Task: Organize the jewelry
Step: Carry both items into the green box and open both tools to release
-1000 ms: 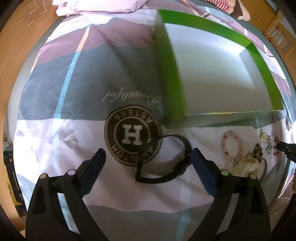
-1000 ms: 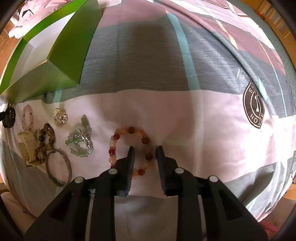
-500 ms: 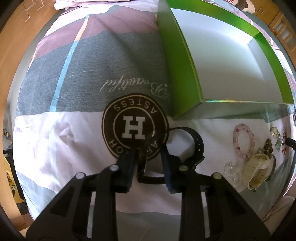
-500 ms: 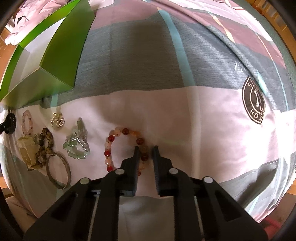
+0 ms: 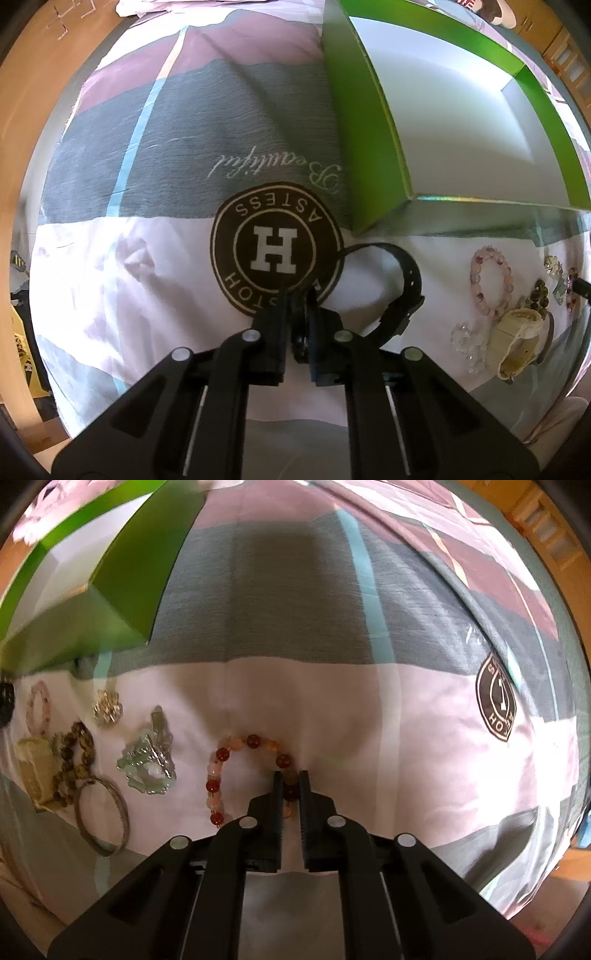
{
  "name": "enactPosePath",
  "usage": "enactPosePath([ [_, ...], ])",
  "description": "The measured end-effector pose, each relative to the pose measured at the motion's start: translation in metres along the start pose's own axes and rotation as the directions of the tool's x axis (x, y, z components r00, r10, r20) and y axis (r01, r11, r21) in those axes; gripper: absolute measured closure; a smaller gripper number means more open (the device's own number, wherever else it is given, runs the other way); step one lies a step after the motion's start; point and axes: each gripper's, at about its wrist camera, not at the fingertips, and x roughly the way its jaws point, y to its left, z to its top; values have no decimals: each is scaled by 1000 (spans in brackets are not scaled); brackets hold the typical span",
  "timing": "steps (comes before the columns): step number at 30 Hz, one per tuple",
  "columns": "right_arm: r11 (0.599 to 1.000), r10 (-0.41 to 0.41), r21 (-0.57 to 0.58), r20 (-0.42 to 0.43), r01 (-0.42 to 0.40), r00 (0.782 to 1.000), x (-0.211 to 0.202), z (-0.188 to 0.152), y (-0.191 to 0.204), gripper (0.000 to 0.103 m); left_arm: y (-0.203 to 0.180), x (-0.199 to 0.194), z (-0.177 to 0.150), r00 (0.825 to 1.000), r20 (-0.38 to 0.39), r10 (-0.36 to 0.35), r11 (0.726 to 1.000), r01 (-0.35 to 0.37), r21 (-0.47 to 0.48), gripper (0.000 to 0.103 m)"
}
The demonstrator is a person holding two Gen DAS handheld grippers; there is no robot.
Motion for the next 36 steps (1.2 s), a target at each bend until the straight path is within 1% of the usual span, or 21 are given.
enactPosePath([
  [5,1000,25,14,54,-26,998,-26,-3,-7,96,-3,-15,-4,1000,23,2,1000,-2,2,96],
  [9,999,39,19,88,-41,995,-41,-11,-15,96,-7,-28,-7,999,49,-10,1000,10,10,96],
  [10,999,41,22,93,-43,995,-44,-20,-12,96,-8,-31,-8,998,54,-15,1000,14,15,96],
  [13,1000,10,27,99,-13,995,-46,-23,-15,96,-9,-34,-8,998,55,-11,1000,9,28,96],
  [14,999,-3,44,85,-1,996,-37,-24,-13,96,-10,-32,-9,999,50,-9,1000,8,30,96],
  [15,999,-3,54,70,-1,998,-33,-25,-17,96,-10,-31,-9,999,46,-9,1000,8,29,96],
  [16,998,-1,57,63,-3,998,-26,-27,-11,96,-7,-31,-11,999,42,-10,1000,8,25,96],
  [17,998,-3,64,62,-1,998,-28,-28,-9,96,-5,-32,-11,999,42,-10,1000,9,23,96],
  [22,997,2,70,120,-11,993,-46,-33,-11,96,-6,-38,-7,998,67,-12,1000,11,13,96],
  [26,996,16,80,197,-32,980,-69,-35,-9,96,-7,-55,-9,994,100,-37,999,35,15,96],
  [29,997,6,68,253,-24,967,-87,-36,-3,96,-11,-73,-10,989,138,-49,999,46,20,96],
  [31,997,21,67,293,-42,956,-100,-39,0,96,-14,-86,-12,984,169,-65,998,62,24,96],
  [32,997,30,63,307,-52,951,-105,-35,2,96,-18,-92,-13,982,178,-62,998,59,26,96],
  [34,996,52,45,351,-72,935,-115,-33,9,96,-22,-105,-16,978,202,-55,998,50,30,96],
  [36,997,64,21,375,-78,925,-122,-31,15,96,-24,-115,-19,974,219,-67,998,61,33,96],
])
